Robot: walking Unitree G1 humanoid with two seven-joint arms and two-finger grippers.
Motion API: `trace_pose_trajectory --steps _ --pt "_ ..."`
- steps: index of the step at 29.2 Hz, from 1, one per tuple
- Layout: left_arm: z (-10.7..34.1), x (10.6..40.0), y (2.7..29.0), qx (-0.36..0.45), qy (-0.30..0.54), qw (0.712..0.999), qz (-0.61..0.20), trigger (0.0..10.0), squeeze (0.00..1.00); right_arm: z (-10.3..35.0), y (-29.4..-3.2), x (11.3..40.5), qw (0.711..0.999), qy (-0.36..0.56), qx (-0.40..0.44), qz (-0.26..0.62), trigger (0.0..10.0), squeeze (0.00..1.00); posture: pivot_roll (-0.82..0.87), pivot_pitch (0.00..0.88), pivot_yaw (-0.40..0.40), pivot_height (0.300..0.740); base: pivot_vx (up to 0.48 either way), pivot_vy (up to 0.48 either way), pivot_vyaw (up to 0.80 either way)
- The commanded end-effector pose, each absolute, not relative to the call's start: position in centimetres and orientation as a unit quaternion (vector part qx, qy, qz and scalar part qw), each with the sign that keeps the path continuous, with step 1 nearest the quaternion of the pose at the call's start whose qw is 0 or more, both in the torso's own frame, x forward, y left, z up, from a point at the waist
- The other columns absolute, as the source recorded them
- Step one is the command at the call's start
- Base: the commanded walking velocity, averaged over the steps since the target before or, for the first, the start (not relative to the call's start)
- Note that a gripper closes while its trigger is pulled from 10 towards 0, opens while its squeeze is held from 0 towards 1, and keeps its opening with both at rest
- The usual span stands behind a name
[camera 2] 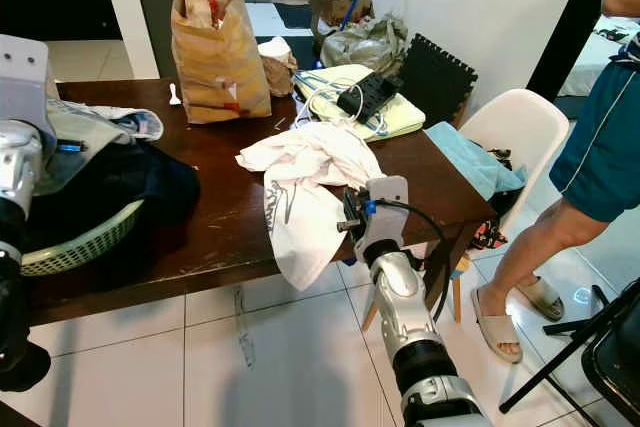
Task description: Hang hanger
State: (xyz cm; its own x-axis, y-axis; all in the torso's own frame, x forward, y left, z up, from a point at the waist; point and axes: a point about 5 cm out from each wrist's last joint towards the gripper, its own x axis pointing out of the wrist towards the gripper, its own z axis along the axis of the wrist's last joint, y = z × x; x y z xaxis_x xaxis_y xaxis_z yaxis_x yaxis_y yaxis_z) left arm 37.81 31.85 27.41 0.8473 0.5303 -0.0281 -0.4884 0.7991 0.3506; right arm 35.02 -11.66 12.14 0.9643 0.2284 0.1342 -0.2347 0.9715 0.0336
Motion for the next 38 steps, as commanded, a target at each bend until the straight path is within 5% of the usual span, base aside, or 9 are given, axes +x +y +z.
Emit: trace_pose_trajectory --steps 1,10,26,27,32,33,34,35,38 --pt "27.3 37.5 32.6 0.163 0.06 0.942 0.288 0.0 0.0 11.8 -11.8 35.0 0.992 -0.053 0.027 0.112 10.0 0.0 0.09 0.039 -0.088 0.74 0.0 0.0 0.0" --pt "36.7 35.4 29.0 0.176 -0.289 0.899 0.28 0.0 0.0 11.9 -12.0 35.0 0.992 -0.057 0.028 0.105 10.0 0.0 0.09 0.03 -0.079 0.74 0.0 0.0 0.0" --pt "34.0 36.3 28.6 0.21 -0.209 0.914 0.278 0.0 0.0 11.8 -12.3 35.0 0.993 -0.057 0.025 0.101 10.0 0.0 0.08 0.019 -0.073 0.74 0.0 0.0 0.0" --pt "32.2 36.7 29.6 0.201 -0.149 0.923 0.292 10.0 0.0 11.8 -12.3 35.0 0.993 -0.057 0.025 0.102 10.0 0.0 0.08 0.013 -0.068 0.74 0.0 0.0 0.0" --pt "27.6 36.7 31.1 0.166 -0.015 0.942 0.291 10.0 0.0 11.7 -12.2 35.0 0.993 -0.056 0.026 0.103 10.0 0.0 0.08 0.008 -0.068 0.74 0.0 0.0 0.0" --pt "26.9 36.6 31.2 0.157 0.001 0.945 0.286 10.0 0.48 11.7 -12.1 34.9 0.993 -0.056 0.025 0.103 10.0 0.0 0.09 0.008 -0.07 0.74 0.0 0.0 0.0" --pt "26.9 36.6 31.2 0.157 0.001 0.945 0.286 10.0 0.48 11.7 -12.1 34.9 0.993 -0.056 0.025 0.103 10.0 0.0 0.09 0.008 -0.07 0.74 0.0 0.0 0.0" --pt "26.4 36.6 31.2 0.153 0.012 0.948 0.28 10.0 1.0 11.7 -12.1 34.9 0.993 -0.056 0.025 0.104 10.0 0.0 0.09 0.007 -0.069 0.74 0.0 0.0 0.0" --pt "26.3 36.4 31.4 0.157 0.018 0.945 0.287 10.0 1.0 11.7 -12.1 34.9 0.993 -0.056 0.025 0.104 10.0 0.0 0.09 0.004 -0.069 0.74 0.0 0.0 0.0"
